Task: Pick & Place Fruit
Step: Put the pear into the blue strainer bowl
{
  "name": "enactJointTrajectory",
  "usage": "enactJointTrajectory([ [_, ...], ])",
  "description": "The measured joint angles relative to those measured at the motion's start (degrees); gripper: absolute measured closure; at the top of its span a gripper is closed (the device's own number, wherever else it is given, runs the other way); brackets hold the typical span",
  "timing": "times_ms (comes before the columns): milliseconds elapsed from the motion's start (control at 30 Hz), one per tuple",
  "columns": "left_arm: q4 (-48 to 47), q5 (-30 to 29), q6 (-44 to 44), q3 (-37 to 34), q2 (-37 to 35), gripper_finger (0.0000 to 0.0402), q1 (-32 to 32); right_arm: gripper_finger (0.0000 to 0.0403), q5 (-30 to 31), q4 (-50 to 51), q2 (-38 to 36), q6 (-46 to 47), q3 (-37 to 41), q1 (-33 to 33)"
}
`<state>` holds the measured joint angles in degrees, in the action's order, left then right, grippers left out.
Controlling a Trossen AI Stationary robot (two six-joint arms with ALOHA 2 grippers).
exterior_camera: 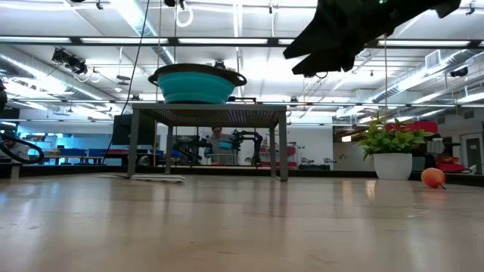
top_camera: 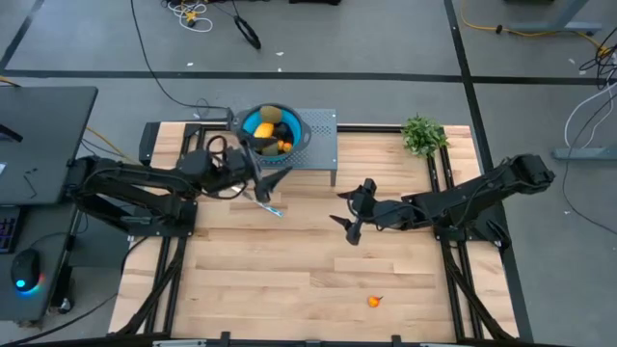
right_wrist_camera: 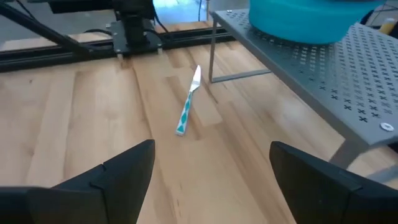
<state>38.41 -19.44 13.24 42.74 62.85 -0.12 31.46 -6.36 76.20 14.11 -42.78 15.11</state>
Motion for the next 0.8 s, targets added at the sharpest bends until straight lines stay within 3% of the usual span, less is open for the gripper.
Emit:
enactJointTrajectory([
  [167,-1.5,6.9,-5.2,0.0,0.0,0.0029,0.0,0.0075,0.2,2.1,-4.0,-2.2,0.0,1.6],
  [400,-5.4,8.6,-10.9,0.0,0.0,0.0029,0.0,0.0075,4.8,4.4,-8.4,-7.7,0.0,2.8],
  [800,-13.2,-1.4,-16.0,0.0,0.0,0.0029,-6.4,0.0075,4.5,-1.4,-9.2,-20.2,0.0,-1.2],
])
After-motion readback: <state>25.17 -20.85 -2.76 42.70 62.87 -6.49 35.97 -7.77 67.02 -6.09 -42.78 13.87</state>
